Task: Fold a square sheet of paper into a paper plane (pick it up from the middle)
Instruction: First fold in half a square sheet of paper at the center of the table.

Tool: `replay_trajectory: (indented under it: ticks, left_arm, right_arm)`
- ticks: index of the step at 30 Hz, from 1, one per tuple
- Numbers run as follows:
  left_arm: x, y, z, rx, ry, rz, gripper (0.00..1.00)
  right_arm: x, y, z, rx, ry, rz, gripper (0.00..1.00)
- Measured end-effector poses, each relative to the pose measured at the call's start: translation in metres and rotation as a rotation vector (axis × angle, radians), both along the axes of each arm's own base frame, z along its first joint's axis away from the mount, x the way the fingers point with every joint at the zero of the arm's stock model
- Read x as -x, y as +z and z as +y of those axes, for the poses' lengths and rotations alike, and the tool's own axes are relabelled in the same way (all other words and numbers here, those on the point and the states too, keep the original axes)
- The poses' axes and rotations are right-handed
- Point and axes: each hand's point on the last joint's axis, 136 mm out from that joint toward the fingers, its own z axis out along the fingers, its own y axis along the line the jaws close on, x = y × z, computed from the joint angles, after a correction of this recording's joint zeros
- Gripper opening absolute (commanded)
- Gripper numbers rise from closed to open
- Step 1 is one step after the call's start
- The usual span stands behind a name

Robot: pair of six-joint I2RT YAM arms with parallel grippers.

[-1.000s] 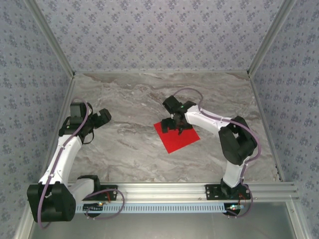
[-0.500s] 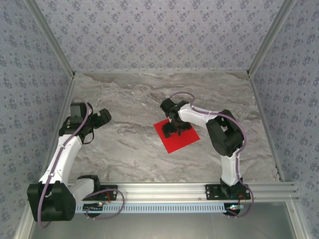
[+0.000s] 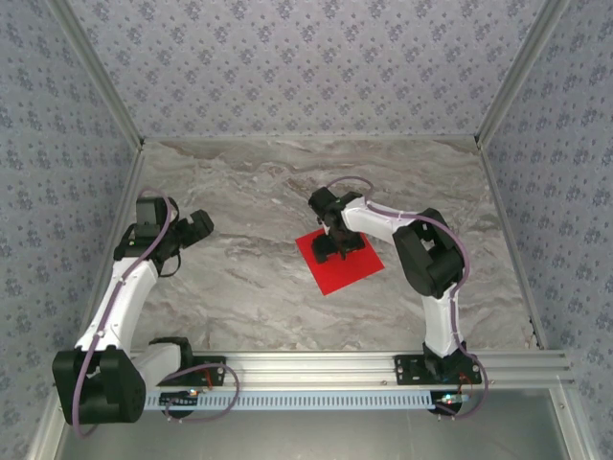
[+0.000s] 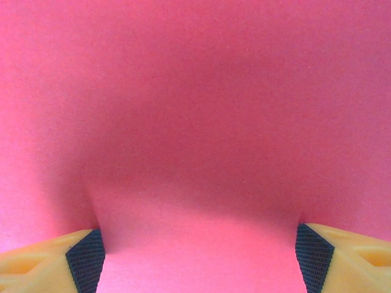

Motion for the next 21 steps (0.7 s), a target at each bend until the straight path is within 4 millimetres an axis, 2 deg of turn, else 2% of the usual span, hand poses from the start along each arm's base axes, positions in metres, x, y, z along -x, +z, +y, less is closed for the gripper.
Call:
replay_trajectory:
  ticks: [21]
  left_arm:
    - [0.0, -0.0012, 0.0001, 0.0, 0.0, 0.005, 0.99]
  right_arm:
    - [-0.0069, -0.0021, -0.0104, 0.0, -0.03, -0.027, 0.57]
